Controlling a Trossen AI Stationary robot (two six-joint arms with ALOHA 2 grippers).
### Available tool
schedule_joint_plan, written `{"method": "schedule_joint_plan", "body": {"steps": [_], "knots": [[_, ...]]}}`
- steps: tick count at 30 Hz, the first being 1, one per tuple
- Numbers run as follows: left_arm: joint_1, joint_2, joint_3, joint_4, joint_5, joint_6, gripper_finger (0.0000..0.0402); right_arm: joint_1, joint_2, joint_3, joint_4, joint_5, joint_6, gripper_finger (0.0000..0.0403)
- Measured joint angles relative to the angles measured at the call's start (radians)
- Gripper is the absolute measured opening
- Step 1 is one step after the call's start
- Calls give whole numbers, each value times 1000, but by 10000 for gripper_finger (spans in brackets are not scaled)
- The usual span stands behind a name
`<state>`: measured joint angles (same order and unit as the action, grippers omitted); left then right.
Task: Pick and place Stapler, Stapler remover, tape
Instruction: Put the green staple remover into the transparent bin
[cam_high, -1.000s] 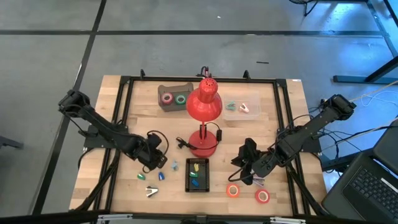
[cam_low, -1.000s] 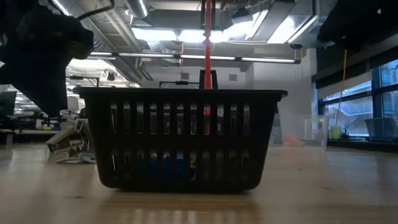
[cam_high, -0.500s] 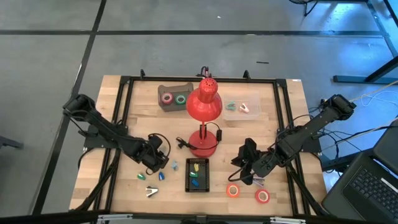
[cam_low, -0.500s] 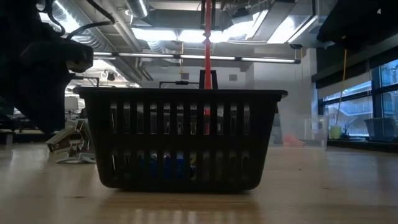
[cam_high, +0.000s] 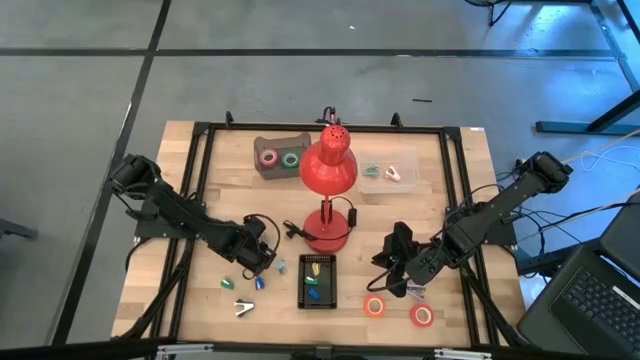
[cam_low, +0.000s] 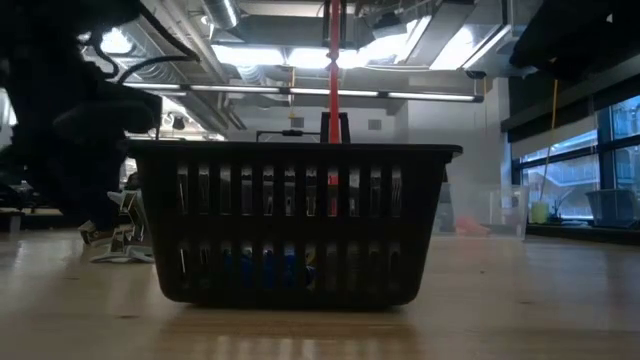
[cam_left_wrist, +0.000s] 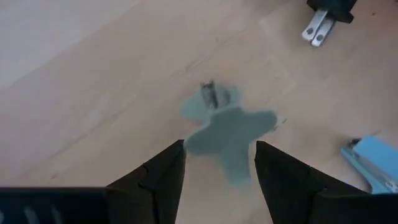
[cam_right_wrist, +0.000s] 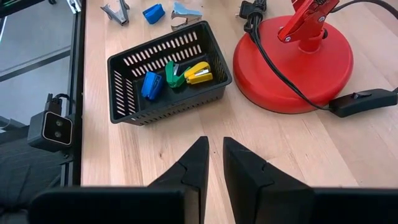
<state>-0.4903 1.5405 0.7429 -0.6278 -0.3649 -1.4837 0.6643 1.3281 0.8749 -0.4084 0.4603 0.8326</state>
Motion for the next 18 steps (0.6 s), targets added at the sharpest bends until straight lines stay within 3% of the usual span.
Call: {"method": "schedule_joint_plan", "body": {"steps": [5, 11, 18], "knots": [[28, 28, 0, 35, 1, 78, 163, 0, 0, 0, 0, 0, 0, 49], [28, 21, 0, 26, 30, 171, 36, 0, 0, 0, 0, 0, 0, 49], [-3, -56, 3, 40, -8, 223, 36, 0, 0, 0, 0, 0, 0, 49]]}}
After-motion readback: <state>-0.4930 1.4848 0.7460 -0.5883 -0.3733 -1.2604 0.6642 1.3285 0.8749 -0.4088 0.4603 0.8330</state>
